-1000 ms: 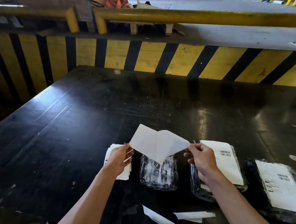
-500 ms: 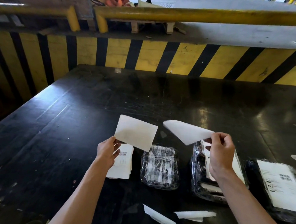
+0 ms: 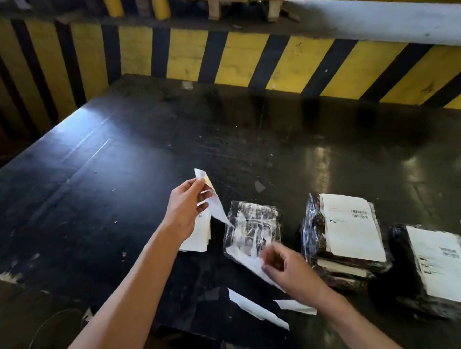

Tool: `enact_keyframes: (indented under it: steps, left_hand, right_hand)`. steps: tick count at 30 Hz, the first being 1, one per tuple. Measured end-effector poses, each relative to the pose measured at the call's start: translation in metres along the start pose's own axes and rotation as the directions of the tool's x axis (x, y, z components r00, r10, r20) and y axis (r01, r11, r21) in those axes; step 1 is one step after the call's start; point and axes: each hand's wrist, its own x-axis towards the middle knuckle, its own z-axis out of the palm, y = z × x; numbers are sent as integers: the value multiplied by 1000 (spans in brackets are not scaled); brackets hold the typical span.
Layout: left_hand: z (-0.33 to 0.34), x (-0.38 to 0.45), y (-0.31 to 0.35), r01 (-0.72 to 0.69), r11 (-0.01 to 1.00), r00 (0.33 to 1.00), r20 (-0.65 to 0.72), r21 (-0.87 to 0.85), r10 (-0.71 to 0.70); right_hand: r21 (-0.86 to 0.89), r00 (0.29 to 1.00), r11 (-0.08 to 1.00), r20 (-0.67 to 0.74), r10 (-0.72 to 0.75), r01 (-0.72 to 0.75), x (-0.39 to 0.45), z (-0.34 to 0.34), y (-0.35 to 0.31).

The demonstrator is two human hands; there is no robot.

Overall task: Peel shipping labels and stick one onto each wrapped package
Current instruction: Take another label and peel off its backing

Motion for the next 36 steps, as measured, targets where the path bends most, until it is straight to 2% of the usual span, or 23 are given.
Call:
enact_keyframes:
  steps: [4,10,12,14,18,22,26,32,36]
  left_hand:
    - [2,-6,-9,34,999,999,2,9,-34]
    - [10,-13,-16,62,998,998,16,25,-62]
    - [15,-15,-16,51,998,998,33,28,-52]
    - [21,-18,-14,38,999,998,45,28,-39]
    - [38,-26,-14,19,1000,997,80,15,-21]
    - [54,-33,-19,34,999,992,124,-20,-32]
    - [64,-37,-22,51,997,991,124,-51,-45]
    - [70,-41,-26,97,990,989,123,-100,-85]
    - [72,-41,-26,114,987,984,146,-114,-97]
  right_hand:
    - [-145,995,985,16,95,-92,-11,28,34]
    - [-231,998,972,35,52,-42,-13,38,45]
    - [-209,1000,978,-28,10,-16,-12,36,41]
    - [-153,986,988,-156,-58,34,-10,31,27]
    - [-101,914,986,-373,-161,133,6,20,-12]
    - [-178,835,965,-488,-255,191,24,15,-39]
    - [-156,799,971,-552,-239,183,33,11,-39]
    - [-146,795,966,-550,-258,213,32,12,-37]
    - [-91,778,976,-591,-212,197,37,10,-32]
